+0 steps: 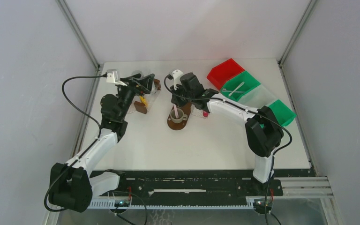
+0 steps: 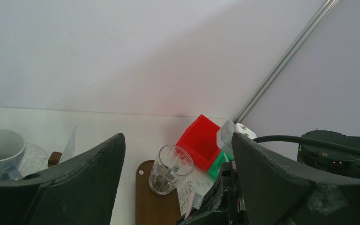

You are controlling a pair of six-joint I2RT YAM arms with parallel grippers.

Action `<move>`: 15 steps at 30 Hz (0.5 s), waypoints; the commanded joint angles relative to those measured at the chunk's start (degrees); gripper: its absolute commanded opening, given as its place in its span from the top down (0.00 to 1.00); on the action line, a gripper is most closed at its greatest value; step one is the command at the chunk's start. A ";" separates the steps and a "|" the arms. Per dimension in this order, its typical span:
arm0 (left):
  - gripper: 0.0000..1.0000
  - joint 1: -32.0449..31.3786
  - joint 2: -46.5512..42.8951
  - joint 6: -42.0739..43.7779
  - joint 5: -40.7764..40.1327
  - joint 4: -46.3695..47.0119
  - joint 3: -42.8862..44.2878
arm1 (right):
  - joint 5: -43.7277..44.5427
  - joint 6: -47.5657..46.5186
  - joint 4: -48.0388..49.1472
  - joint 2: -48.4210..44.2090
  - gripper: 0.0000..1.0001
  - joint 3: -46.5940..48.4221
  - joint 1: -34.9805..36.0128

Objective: Prepare toiletry sets of a toothbrush and toothpaste on the tray
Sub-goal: Place the toothbrush in the cup.

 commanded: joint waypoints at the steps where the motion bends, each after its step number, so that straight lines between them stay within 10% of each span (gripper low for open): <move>1: 0.13 0.62 -0.44 0.47 0.60 2.79 1.07 | -1.53 1.47 -1.08 0.64 0.85 2.39 -0.66; 15: 0.13 0.62 -0.43 0.37 0.63 2.76 1.05 | -3.23 3.18 -1.76 1.70 0.77 2.83 -1.93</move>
